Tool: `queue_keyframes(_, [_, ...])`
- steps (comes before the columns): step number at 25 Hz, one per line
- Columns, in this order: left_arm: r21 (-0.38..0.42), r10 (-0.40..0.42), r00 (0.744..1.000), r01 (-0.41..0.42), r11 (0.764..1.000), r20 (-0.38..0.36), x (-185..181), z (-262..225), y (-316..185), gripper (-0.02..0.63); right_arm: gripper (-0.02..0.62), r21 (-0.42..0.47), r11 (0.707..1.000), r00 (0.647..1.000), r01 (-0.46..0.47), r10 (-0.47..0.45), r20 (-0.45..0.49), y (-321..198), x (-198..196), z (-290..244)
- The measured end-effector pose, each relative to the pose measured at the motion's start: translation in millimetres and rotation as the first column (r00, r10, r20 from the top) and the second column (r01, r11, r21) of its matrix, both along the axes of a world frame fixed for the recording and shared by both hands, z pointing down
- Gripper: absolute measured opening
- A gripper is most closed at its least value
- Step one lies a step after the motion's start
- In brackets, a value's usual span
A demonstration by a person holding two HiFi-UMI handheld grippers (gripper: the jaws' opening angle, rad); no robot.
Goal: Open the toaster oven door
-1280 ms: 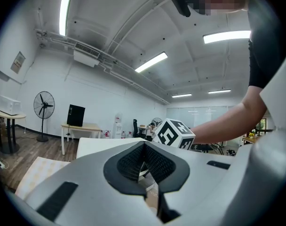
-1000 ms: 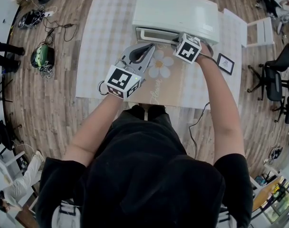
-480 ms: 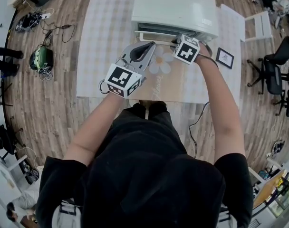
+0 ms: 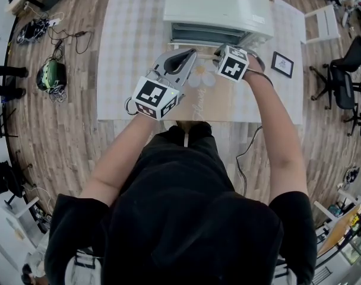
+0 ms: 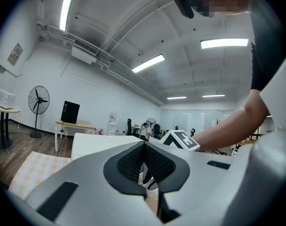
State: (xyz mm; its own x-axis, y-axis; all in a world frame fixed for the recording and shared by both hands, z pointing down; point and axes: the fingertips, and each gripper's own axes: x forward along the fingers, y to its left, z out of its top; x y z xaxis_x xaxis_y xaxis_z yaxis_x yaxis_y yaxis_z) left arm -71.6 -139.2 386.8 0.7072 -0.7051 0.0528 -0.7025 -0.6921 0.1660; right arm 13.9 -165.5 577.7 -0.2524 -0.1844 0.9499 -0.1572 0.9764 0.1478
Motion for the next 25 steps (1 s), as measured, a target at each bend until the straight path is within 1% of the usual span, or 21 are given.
queue_keyframes(8, [-0.009, 0.028, 1.0, -0.028, 1.0, -0.001, 4.5, 3.7, 0.7, 0.015, 0.103, 0.027, 0.999, 1.0, -0.021, 0.021, 0.007, 9.4, 1.6, 7.1])
queue_keyframes(19, [-0.022, 0.051, 0.999, -0.051, 0.998, -0.002, 7.4, 9.8, 5.6, 0.015, 0.104, 0.046, 0.999, 1.0, -0.02, 0.019, 0.017, 29.9, -0.2, 15.2])
queue_keyframes(25, [-0.028, 0.058, 0.998, -0.058, 0.998, -0.004, 8.8, 14.9, 4.8, 0.015, 0.117, 0.051, 0.999, 1.0, -0.008, 0.008, 0.006, 39.0, 1.0, 24.9])
